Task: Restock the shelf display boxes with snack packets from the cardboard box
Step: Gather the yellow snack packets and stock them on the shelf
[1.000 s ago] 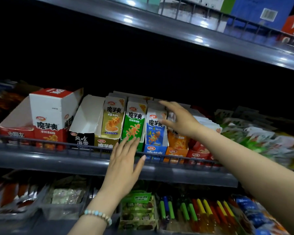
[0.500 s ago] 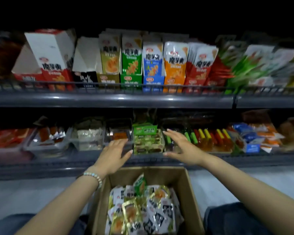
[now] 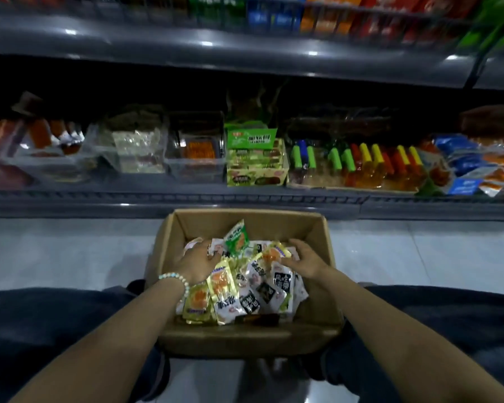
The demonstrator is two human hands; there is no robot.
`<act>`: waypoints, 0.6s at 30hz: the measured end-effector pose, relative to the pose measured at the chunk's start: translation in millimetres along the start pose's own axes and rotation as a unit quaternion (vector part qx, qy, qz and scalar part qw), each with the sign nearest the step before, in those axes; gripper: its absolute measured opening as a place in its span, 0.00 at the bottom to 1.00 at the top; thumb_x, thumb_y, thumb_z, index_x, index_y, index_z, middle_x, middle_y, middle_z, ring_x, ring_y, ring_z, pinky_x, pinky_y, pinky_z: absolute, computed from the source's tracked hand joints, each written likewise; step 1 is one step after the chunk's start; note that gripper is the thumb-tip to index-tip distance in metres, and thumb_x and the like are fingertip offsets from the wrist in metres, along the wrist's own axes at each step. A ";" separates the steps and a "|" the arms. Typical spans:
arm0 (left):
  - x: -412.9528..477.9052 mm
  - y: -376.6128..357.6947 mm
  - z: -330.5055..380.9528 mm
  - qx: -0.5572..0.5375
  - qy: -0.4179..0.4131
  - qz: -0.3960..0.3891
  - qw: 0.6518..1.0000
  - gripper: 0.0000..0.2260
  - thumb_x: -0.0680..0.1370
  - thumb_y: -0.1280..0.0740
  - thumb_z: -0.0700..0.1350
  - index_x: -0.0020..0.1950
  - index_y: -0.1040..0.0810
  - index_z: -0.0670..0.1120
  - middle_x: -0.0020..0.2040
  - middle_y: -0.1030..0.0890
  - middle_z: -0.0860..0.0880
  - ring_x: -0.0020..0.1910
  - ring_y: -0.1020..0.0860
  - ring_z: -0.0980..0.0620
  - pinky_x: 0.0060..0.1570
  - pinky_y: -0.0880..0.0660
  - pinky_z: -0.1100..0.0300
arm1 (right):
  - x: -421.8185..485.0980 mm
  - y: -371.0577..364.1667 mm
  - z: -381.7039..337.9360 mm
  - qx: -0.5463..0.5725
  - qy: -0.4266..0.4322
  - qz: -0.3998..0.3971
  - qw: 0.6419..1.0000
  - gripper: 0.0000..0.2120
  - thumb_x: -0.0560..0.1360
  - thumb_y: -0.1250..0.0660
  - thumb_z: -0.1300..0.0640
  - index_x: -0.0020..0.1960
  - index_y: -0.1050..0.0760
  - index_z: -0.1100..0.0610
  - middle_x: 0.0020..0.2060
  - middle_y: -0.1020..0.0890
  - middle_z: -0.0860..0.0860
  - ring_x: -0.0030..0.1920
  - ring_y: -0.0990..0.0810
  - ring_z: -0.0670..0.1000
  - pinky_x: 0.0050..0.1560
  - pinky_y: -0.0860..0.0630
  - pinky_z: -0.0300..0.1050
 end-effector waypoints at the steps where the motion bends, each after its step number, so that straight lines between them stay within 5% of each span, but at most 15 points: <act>1: 4.9 -10.4 -7.7 -0.023 0.019 -0.013 0.999 0.26 0.82 0.43 0.54 0.77 0.41 0.43 0.75 0.35 0.44 0.71 0.34 0.45 0.68 0.36 0.56 | 2.4 -6.2 12.1 0.040 -0.025 -0.003 0.999 0.30 0.75 0.30 0.59 0.71 0.39 0.64 0.66 0.30 0.54 0.63 0.29 0.52 0.52 0.34 0.31; 8: 27.7 -78.8 -42.0 -0.113 0.090 -0.087 0.986 0.26 0.82 0.43 0.54 0.77 0.44 0.47 0.74 0.35 0.44 0.68 0.31 0.44 0.61 0.33 0.59 | 24.3 -51.0 90.8 0.192 -0.180 -0.003 0.965 0.21 0.75 0.30 0.58 0.63 0.30 0.65 0.61 0.26 0.50 0.61 0.27 0.51 0.61 0.30 0.45; 11: 34.3 -99.6 -53.9 -0.140 0.107 -0.106 0.979 0.34 0.77 0.41 0.62 0.77 0.44 0.44 0.74 0.35 0.44 0.70 0.33 0.44 0.67 0.34 0.53 | 26.5 -64.9 103.8 0.213 -0.198 0.000 0.957 0.18 0.74 0.29 0.58 0.60 0.27 0.63 0.58 0.22 0.51 0.57 0.23 0.52 0.58 0.26 0.48; 15: 67.9 -141.2 -102.7 -0.150 0.125 -0.097 0.976 0.45 0.63 0.46 0.74 0.76 0.42 0.53 0.76 0.42 0.48 0.73 0.37 0.43 0.67 0.32 0.44 | 44.1 -65.7 109.8 0.229 -0.177 0.068 0.955 0.25 0.71 0.26 0.52 0.60 0.29 0.65 0.56 0.22 0.57 0.59 0.23 0.58 0.58 0.26 0.49; 18: 59.1 -123.5 -76.3 -0.170 0.136 -0.101 0.971 0.37 0.71 0.45 0.70 0.77 0.44 0.55 0.78 0.48 0.49 0.75 0.43 0.42 0.71 0.39 0.42 | 49.8 -62.1 94.4 0.245 -0.197 0.085 0.946 0.30 0.74 0.30 0.55 0.71 0.39 0.61 0.63 0.30 0.53 0.65 0.30 0.54 0.64 0.34 0.47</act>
Point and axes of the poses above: each hand's wrist, its own x-axis towards the middle knuckle, its own y-axis out of the back of the hand, z = x × y, the point moved 10 cm from there along x, towards the middle knuckle
